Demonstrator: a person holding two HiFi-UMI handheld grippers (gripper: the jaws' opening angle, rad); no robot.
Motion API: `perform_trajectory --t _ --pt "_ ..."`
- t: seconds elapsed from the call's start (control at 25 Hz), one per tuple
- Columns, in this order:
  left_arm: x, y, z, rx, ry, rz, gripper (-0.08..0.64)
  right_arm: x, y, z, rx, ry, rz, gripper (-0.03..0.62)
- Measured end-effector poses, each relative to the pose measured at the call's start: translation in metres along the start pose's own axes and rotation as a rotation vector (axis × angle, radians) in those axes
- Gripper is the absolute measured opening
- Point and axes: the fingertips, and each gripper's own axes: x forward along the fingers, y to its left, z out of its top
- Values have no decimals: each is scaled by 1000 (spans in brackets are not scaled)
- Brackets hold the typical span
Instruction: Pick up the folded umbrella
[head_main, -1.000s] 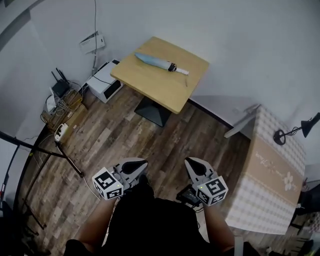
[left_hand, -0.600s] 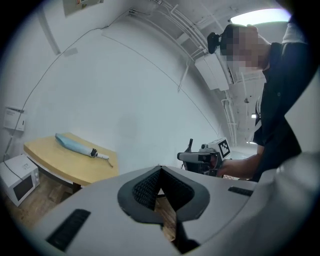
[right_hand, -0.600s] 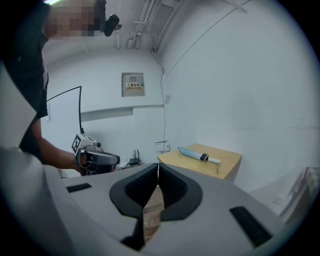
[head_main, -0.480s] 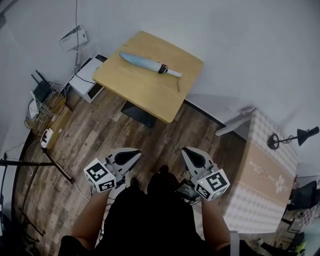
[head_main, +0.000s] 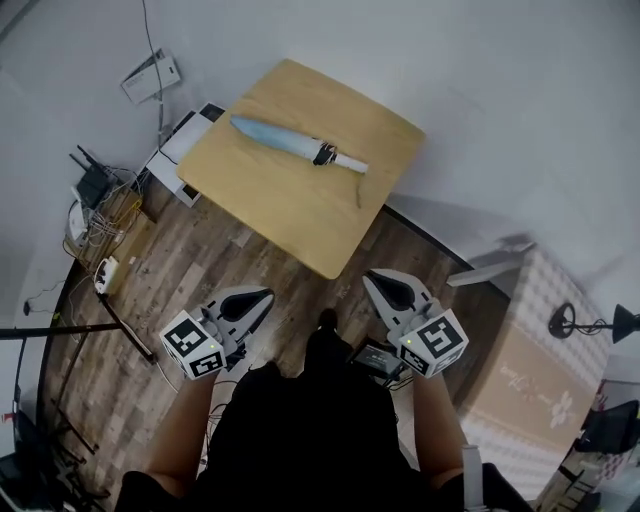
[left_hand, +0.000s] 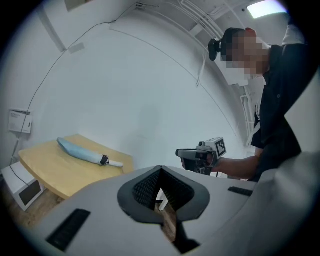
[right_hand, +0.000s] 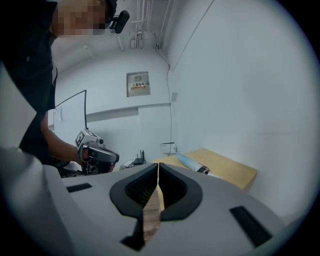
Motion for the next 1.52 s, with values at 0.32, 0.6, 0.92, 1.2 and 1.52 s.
perform_trajectory --t 0.32,0.6,0.92,1.2,1.52 --pt "65 27 44 35 -21 106 8 25 -73 26 -50 -5 164 15" --pt "97 50 57 48 10 121 8 51 -121 26 -2 -16 175 15" --pt "119 118 85 116 31 93 8 110 -152 31 -5 46 150 17" --pt "143 184 95 130 80 -15 8 182 -169 43 -27 155 124 70" --pt "162 239 78 86 122 -111 8 266 -190 19 -13 335 130 225"
